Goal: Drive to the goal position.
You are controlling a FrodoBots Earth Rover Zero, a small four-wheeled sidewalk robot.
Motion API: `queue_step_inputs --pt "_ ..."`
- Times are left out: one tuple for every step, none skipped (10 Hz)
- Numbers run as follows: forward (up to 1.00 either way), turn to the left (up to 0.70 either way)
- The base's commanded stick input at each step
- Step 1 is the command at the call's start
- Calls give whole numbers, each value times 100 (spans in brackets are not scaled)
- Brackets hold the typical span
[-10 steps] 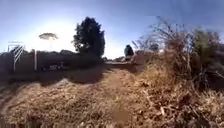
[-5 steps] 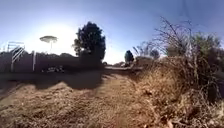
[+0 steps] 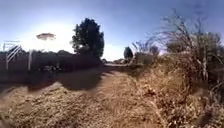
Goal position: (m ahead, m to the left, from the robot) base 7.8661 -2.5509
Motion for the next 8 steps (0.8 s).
queue_step_inputs --pt "50 0" --pt "50 0" --pt "50 0" --pt "50 0" --pt "50 0" --pt "50 0" --pt "50 0" --pt "50 0"
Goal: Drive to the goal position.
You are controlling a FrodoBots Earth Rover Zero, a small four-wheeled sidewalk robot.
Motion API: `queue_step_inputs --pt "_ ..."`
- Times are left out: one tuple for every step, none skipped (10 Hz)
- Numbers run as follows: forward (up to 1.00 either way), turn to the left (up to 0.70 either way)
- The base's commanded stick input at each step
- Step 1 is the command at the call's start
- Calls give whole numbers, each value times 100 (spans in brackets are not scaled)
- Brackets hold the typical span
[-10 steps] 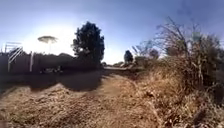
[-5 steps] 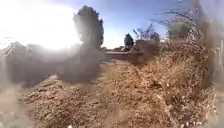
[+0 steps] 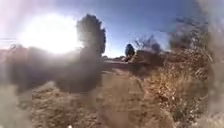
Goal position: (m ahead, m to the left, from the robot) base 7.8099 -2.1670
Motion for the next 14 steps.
queue_step_inputs --pt "50 0" --pt "50 0" --pt "50 0" --pt "50 0" --pt "50 0" --pt "50 0" --pt "50 0" --pt "50 0" --pt "50 0" --pt "50 0" --pt "50 0" --pt "50 0" --pt "50 0" --pt "50 0"
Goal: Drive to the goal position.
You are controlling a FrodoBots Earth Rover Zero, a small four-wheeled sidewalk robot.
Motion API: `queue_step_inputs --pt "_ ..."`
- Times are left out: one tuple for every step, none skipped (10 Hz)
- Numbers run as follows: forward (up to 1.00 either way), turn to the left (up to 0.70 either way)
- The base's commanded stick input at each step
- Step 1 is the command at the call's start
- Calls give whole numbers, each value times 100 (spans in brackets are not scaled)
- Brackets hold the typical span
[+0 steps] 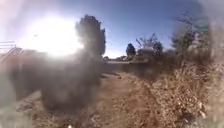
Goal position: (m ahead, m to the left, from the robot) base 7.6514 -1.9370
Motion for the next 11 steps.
queue_step_inputs --pt "50 0" --pt "50 0" --pt "50 0" --pt "50 0" --pt "50 0" --pt "50 0" --pt "50 0" --pt "50 0" --pt "50 0" --pt "50 -35" --pt "50 -48"
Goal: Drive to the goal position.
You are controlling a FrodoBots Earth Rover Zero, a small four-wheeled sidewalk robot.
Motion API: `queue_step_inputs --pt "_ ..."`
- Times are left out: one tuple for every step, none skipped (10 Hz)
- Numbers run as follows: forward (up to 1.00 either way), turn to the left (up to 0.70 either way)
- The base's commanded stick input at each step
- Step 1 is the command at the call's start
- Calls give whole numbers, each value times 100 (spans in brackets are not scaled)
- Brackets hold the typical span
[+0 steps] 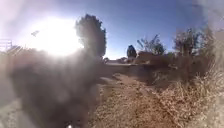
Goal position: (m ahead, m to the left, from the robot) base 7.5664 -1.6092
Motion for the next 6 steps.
queue_step_inputs --pt "50 -41" --pt "50 -11" --pt "50 0" --pt "50 0" --pt "50 0" --pt "50 0"
